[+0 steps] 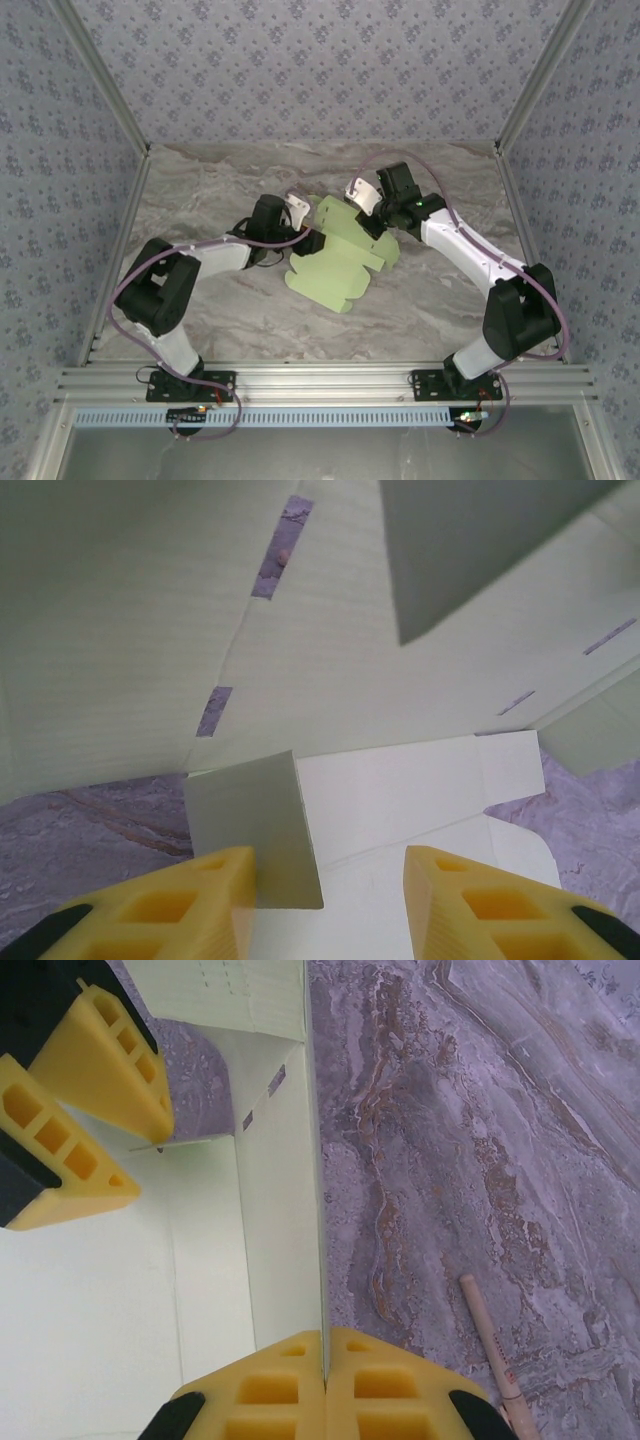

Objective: Fold the paper box

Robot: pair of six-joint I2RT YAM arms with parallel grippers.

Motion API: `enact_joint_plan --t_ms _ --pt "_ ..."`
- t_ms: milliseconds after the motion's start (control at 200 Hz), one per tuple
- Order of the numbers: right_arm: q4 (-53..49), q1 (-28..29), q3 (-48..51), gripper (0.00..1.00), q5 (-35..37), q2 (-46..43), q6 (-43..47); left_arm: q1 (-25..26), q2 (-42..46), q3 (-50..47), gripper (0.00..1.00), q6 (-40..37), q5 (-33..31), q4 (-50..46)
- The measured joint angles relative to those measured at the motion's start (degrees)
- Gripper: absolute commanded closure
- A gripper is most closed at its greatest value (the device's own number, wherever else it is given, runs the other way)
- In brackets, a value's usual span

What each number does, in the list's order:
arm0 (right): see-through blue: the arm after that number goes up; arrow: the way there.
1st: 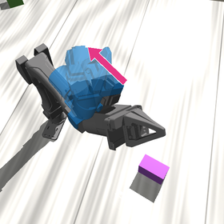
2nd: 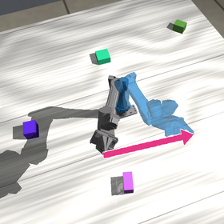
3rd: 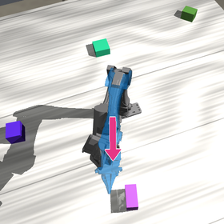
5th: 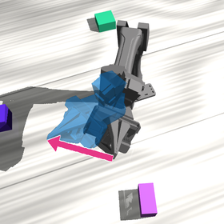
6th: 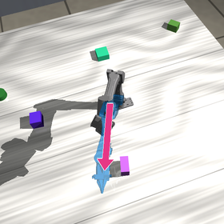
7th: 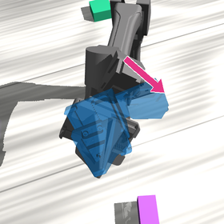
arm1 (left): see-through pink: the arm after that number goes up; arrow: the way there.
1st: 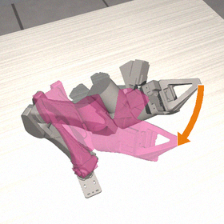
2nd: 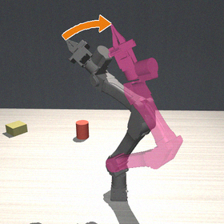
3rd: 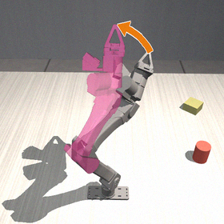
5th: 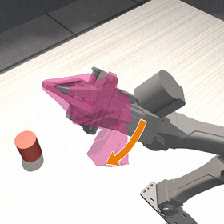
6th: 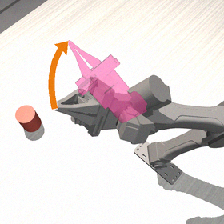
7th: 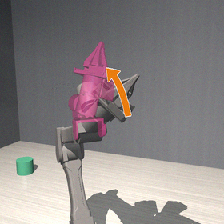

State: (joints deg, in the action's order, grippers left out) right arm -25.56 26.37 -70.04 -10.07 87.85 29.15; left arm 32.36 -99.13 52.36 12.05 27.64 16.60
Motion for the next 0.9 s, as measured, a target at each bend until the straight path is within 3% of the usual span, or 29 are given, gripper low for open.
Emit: enact_joint_plan --t_ms 665,899 --pt "-0.55 -0.44 0.02 1.00 -0.39 0.42 -1.73 0.76 -3.23 2.54 0.52 -0.15 0.00 -0.28" --pt "-0.37 -0.24 0.02 1.00 3.45 0.42 0.76 0.61 2.47 0.81 0.50 -0.24 -2.38 -4.31"
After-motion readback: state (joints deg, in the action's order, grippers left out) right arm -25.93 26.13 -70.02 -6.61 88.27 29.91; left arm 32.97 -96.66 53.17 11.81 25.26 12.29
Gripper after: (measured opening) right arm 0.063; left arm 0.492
